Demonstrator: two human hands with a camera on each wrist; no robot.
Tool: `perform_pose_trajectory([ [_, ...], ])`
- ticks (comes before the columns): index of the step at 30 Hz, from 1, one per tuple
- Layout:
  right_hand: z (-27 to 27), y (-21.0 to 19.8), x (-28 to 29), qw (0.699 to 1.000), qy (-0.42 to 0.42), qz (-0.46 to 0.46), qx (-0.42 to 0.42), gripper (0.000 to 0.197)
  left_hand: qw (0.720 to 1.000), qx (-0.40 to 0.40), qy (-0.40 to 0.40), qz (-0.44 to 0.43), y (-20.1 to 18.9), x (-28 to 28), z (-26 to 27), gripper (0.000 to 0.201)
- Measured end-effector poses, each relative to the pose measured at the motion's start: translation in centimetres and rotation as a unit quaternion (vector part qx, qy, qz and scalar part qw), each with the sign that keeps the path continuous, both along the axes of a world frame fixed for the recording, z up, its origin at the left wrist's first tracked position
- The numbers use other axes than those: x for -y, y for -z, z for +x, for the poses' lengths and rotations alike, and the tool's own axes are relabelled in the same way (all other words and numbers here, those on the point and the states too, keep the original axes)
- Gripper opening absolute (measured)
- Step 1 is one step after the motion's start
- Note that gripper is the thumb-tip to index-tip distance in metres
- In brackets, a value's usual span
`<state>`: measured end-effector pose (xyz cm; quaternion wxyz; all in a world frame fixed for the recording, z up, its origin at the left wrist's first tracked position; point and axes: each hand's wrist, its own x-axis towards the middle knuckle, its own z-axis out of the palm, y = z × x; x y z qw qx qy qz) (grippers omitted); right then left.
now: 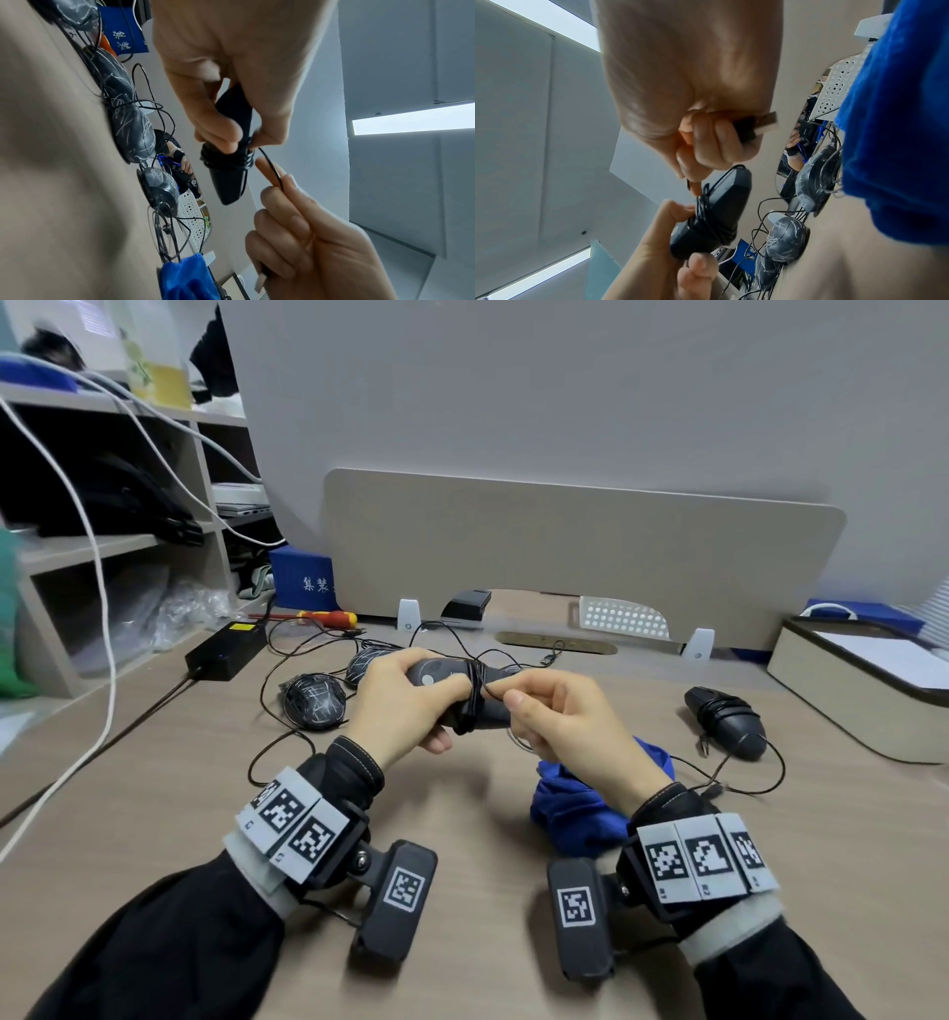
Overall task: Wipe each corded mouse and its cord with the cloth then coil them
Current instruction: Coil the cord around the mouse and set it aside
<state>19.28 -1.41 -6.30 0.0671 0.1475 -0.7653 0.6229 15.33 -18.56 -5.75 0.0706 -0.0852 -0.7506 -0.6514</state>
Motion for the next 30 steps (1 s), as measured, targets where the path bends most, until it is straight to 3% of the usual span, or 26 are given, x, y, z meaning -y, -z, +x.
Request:
perform_pose_trajectory([
  [4, 0.31, -0.05, -0.03, 0.998, -0.041, 0.009, 0.036, 0.023, 0.996, 0.042, -0.006, 0.078, 0.00, -0.11, 0.01, 0.005],
  [9, 0.35, 0.12, -0.45, 0.991, 0.005, 0.083, 0.106, 0.036, 0.977, 0.128, 0.054, 0.164, -0.04, 0.15, 0.09, 0.010],
  [11, 0.26, 0.26, -0.60, 0.989, 0.034, 0.073, 0.121, 0.038, 0.973, 0.144, 0.096, 0.152, -0.03, 0.22, 0.10, 0.008],
  [19, 0.27, 0.27, -0.78, 0.987, 0.078, 0.090, 0.109, 0.032, 0.991, 0.060, 0.081, 0.089, 0.37, -0.34, 0.18, 0.004],
  [24, 0.33, 0.18, -0.67, 0.987, 0.070, 0.089, 0.114, 0.033, 0.992, 0.018, 0.093, 0.087, 0.14, -0.25, 0.34, 0.034],
  [30, 0.32, 0.12, -0.58, 0.988, 0.065, 0.092, 0.108, 0.034, 0.992, 0.024, 0.065, 0.109, 0.39, -0.50, 0.34, 0.018],
])
